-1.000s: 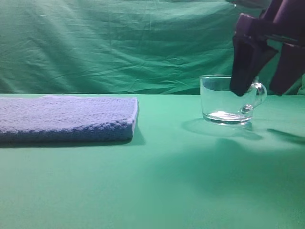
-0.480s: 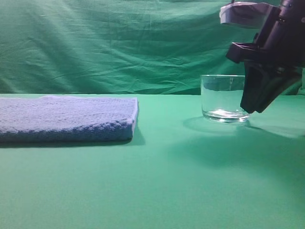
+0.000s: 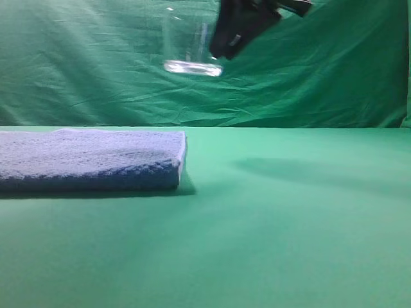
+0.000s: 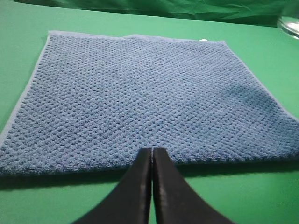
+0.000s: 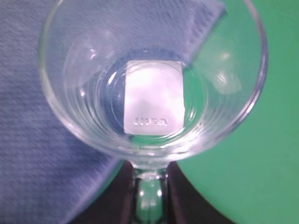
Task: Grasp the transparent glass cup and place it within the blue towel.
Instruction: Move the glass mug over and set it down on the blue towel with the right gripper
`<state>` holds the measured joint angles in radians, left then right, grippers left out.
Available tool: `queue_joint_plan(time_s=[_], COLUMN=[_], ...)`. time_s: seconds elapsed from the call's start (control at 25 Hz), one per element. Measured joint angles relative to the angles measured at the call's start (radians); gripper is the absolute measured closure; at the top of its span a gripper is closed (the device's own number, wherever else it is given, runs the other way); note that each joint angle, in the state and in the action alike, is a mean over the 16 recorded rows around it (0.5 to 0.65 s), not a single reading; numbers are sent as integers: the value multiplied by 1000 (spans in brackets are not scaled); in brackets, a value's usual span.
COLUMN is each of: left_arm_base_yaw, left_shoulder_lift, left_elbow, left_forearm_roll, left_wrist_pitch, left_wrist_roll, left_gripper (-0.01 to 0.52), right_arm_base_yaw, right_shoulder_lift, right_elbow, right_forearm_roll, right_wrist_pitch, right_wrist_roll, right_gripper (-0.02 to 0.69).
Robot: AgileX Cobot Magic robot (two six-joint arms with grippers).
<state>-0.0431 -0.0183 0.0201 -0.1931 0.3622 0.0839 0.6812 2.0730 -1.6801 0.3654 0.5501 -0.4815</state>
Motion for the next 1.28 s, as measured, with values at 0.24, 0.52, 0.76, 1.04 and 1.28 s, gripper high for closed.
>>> queue_joint_plan(time_s=[0.24,0.52,0.76,1.04,1.28], left_arm_base_yaw=[0,0,0,0,0], left_shoulder_lift=[0,0,0,0,0], left_elbow=[0,0,0,0,0], left_forearm_roll=[0,0,0,0,0], left_wrist_pitch=[0,0,0,0,0], left_wrist_roll=[0,0,0,0,0], left_gripper=[514,514,514,514,514], right_arm_base_yaw=[51,65,65,58,45], right_shoulder_lift=[193,291,243,94,-80], right_elbow=[-201,-308,-326,-329,-291], right_forearm_roll=[-29,-61,-104,-172,-217], right_wrist_pitch=[6,33,161,406,559], right_wrist_roll=[-1,-3,25,121,215], right_gripper=[542,361,246,386,603])
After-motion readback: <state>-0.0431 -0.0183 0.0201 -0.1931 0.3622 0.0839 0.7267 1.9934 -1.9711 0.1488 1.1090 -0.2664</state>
